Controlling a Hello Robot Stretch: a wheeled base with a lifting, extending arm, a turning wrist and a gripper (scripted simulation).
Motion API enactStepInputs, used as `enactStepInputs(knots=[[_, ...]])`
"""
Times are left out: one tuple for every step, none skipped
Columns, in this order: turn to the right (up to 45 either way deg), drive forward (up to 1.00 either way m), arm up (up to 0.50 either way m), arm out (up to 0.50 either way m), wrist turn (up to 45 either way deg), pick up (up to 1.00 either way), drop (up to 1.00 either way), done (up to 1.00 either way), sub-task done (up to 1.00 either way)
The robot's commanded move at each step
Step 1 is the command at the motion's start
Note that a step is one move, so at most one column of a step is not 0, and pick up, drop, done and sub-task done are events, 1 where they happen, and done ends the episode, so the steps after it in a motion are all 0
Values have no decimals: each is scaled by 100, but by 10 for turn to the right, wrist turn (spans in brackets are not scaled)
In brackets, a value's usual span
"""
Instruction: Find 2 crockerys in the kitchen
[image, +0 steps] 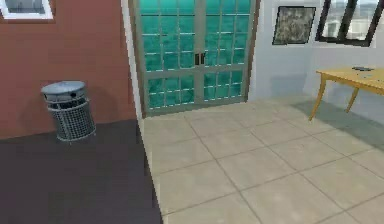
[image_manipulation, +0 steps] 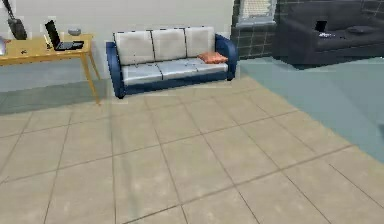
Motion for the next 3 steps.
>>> enactStepInputs(knots=[[-450, 0, 0, 0, 0, 0, 0, 0, 0], [0, 20, 0, 0, 0, 0, 0, 0, 0], [-450, 0, 0, 0, 0, 0, 0, 0, 0]])
